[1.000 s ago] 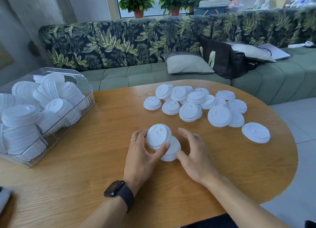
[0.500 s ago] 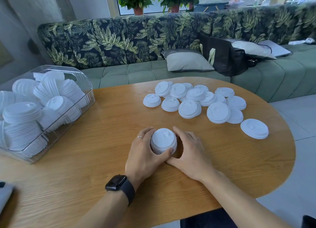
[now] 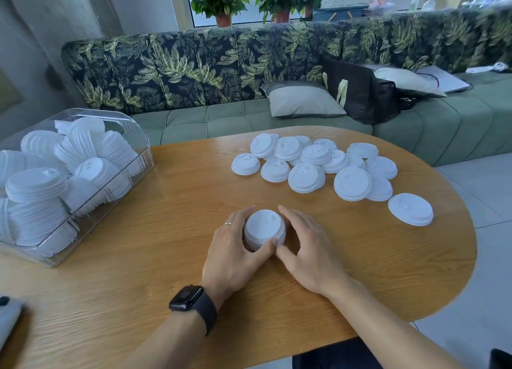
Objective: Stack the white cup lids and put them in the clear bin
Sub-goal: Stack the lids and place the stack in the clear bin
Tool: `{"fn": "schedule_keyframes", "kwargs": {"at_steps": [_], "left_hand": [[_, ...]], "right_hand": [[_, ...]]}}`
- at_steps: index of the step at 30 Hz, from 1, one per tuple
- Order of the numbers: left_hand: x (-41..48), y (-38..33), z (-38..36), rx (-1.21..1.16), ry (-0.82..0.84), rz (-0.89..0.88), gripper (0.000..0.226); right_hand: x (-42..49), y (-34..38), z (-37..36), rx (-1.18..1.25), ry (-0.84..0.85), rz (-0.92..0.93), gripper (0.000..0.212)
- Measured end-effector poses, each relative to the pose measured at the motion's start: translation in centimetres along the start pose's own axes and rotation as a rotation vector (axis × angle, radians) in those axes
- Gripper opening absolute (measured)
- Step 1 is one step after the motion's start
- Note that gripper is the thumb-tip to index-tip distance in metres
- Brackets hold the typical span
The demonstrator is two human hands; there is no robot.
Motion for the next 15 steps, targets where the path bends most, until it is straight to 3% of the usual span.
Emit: {"fn": "schedule_keyframes", "kwargs": {"at_steps": [5, 15], "left_hand": [[-0.08, -0.28, 0.11, 0.008, -0.010, -0.030, 0.070], [-0.25, -0.29, 0.28, -0.018, -0.042, -0.036, 0.076]], "right_hand": [[0.05, -0.16, -0.03, 0.042, -0.033, -0.002, 0.044], [0.07, -0.25, -0.06, 0.114, -0.094, -0.036, 0.035]]}}
Point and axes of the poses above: each hand's wrist, its own x-axis towards the middle knuckle, its own z-axis out of the back of the hand, y = z × x, the point moved 2 cm from there along x, towards the middle knuckle, and after that the axes turned 10 degrees about x, right-handed, at the moved point
